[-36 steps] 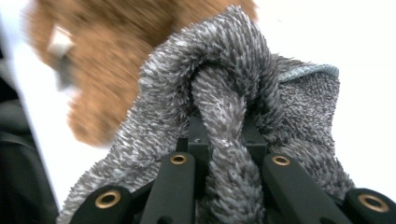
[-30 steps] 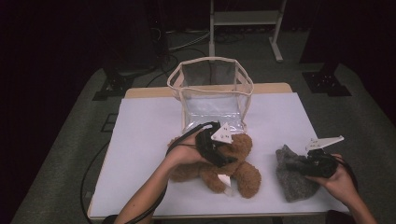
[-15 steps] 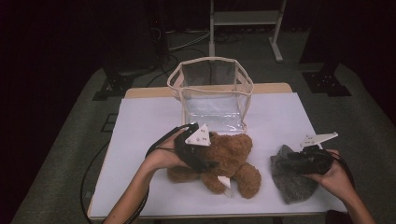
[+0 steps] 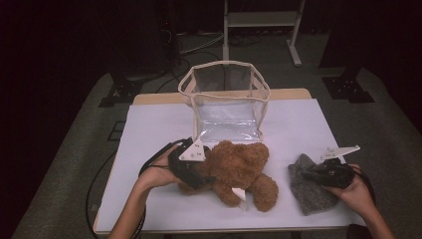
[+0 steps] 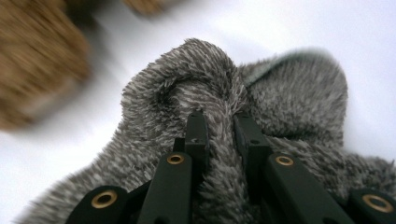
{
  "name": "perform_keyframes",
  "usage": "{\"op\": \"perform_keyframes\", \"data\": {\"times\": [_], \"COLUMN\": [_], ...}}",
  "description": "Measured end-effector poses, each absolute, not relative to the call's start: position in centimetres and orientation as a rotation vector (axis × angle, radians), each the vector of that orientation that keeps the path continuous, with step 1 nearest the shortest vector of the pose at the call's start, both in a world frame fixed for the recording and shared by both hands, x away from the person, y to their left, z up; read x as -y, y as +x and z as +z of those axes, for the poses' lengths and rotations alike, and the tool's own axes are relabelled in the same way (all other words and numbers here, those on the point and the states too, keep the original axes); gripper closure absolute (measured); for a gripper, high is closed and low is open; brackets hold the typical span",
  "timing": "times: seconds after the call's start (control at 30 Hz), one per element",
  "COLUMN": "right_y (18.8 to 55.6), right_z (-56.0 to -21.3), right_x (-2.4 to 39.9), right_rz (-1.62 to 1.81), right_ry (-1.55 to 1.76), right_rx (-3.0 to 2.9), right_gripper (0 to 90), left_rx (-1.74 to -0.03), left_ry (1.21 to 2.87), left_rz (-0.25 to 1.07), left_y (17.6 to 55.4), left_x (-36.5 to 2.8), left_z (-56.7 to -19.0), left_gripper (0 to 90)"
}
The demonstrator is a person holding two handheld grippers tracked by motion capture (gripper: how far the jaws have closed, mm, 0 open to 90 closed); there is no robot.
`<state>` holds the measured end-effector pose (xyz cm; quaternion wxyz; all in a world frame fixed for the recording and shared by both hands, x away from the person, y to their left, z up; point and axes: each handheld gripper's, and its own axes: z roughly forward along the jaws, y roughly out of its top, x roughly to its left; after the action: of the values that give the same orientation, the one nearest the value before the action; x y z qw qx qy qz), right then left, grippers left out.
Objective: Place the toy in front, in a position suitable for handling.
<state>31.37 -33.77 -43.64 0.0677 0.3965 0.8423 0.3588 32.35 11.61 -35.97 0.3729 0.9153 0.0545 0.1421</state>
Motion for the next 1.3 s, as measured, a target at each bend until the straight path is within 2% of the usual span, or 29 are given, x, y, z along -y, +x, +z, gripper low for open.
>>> {"op": "perform_keyframes", "data": {"times": [0.07,0.13,0.3,0.4,0.53,0.73,1.0,1.03,1.17,1.2,1.23,1.3], "right_y": [32.3,32.6,35.1,37.1,37.8,36.4,32.2,32.2,31.7,31.8,31.9,32.0], "right_z": [-41.6,-41.1,-38.7,-39.2,-40.3,-40.7,-38.0,-38.0,-40.5,-41.2,-42.5,-42.5], "right_x": [32.2,31.7,27.5,24.2,23.6,27.2,34.9,34.9,35.3,35.2,34.9,34.5], "right_rz": [1.211,1.252,1.391,1.398,1.407,1.363,1.296,1.296,1.232,1.211,1.180,1.203], "right_ry": [1.124,1.100,0.959,0.915,0.935,1.017,1.128,1.128,1.175,1.189,1.206,1.196], "right_rx": [-2.538,-2.541,-2.556,-2.603,-2.622,-2.596,-2.512,-2.512,-2.559,-2.572,-2.596,-2.594], "right_gripper": [77.0,77.0,76.9,76.9,77.1,77.1,77.0,77.0,75.7,74.1,66.6,58.0], "left_rx": [-0.151,-0.149,-0.161,-0.163,-0.169,-0.179,-0.191,-0.192,-0.199,-0.198,-0.205,-0.206], "left_ry": [2.338,2.337,2.331,2.331,2.326,2.312,2.301,2.301,2.294,2.298,2.293,2.293], "left_rz": [0.348,0.356,0.349,0.344,0.339,0.332,0.323,0.323,0.317,0.317,0.317,0.314], "left_y": [32.4,32.4,32.5,32.4,32.5,32.6,32.7,32.7,32.6,32.6,32.6,32.6], "left_x": [-11.8,-12.0,-12.4,-12.8,-13.3,-13.8,-14.0,-14.0,-14.3,-14.4,-14.5,-14.7], "left_z": [-36.1,-36.2,-36.3,-36.5,-36.6,-36.6,-36.6,-36.6,-36.6,-36.6,-36.7,-36.7], "left_gripper": [9.7,9.7,9.7,9.6,9.6,9.6,9.6,9.6,9.6,9.6,9.6,9.6]}}
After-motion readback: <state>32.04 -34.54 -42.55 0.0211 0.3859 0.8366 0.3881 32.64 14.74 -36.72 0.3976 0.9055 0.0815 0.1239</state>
